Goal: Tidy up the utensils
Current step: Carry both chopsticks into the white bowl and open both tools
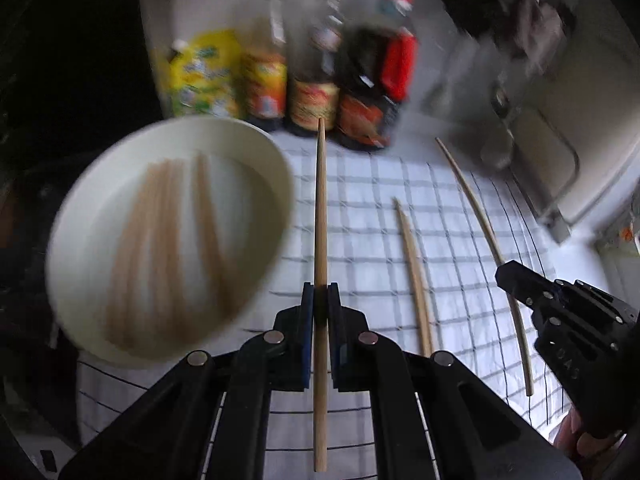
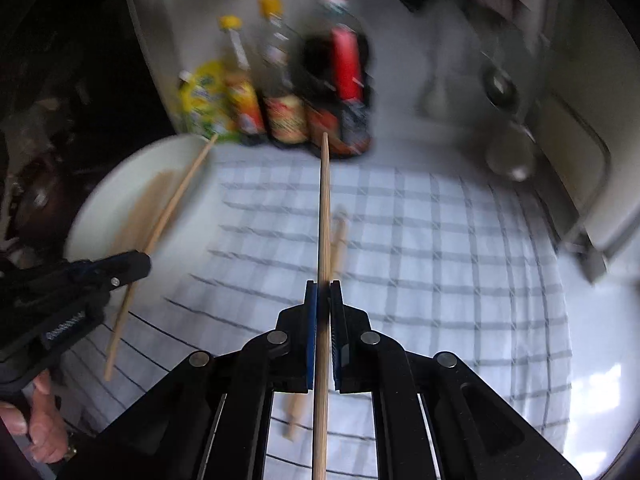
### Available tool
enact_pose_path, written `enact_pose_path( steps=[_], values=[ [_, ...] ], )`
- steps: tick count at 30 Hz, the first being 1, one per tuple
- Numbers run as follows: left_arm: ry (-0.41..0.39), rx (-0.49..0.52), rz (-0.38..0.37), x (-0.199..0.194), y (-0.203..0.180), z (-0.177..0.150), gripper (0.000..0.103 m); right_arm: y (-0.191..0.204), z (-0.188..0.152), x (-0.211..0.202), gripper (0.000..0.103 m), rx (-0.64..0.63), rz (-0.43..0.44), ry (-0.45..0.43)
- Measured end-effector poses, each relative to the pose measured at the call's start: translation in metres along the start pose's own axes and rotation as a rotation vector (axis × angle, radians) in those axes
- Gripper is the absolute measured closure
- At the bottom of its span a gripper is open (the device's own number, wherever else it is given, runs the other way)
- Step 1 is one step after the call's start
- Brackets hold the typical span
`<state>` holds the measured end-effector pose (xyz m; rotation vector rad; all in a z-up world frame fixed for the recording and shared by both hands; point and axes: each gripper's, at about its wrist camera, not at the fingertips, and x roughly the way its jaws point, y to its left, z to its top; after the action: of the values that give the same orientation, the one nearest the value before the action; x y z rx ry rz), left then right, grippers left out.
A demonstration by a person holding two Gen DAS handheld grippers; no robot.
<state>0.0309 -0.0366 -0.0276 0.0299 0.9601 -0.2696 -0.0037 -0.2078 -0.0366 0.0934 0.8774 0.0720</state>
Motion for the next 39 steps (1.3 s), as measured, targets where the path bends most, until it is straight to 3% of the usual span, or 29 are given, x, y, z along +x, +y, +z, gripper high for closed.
enact_pose_path(
  steps=[8, 14, 20, 26, 35, 39],
  values=[
    [-0.082, -0.087, 0.102, -0.032, 0.088, 0.038, 0.095, 0.081, 0.073, 0.012, 0.097, -0.068, 0.146, -0.074],
    [-0.076, -0.124, 0.135, -0.016, 0.138, 0.057, 0.095, 0.135, 0.101, 0.052, 0.097, -0.103, 0.181, -0.054],
    [-0.016, -0.145, 0.133, 0.023, 0.165, 0.061, 0.095, 0.171, 0.095, 0.109, 0.097, -0.12, 0.168, 0.052],
    [0.062, -0.142, 0.117, 0.057, 0.176, 0.051, 0.095, 0.178, 0.084, 0.152, 0.097, -0.103, 0.143, 0.148],
    [0.107, -0.159, 0.09, 0.078, 0.182, 0.049, 0.094, 0.179, 0.078, 0.172, 0.097, -0.094, 0.107, 0.193],
    [0.106, -0.172, 0.099, 0.076, 0.186, 0.048, 0.073, 0.177, 0.079, 0.171, 0.093, -0.092, 0.096, 0.182]
  ],
)
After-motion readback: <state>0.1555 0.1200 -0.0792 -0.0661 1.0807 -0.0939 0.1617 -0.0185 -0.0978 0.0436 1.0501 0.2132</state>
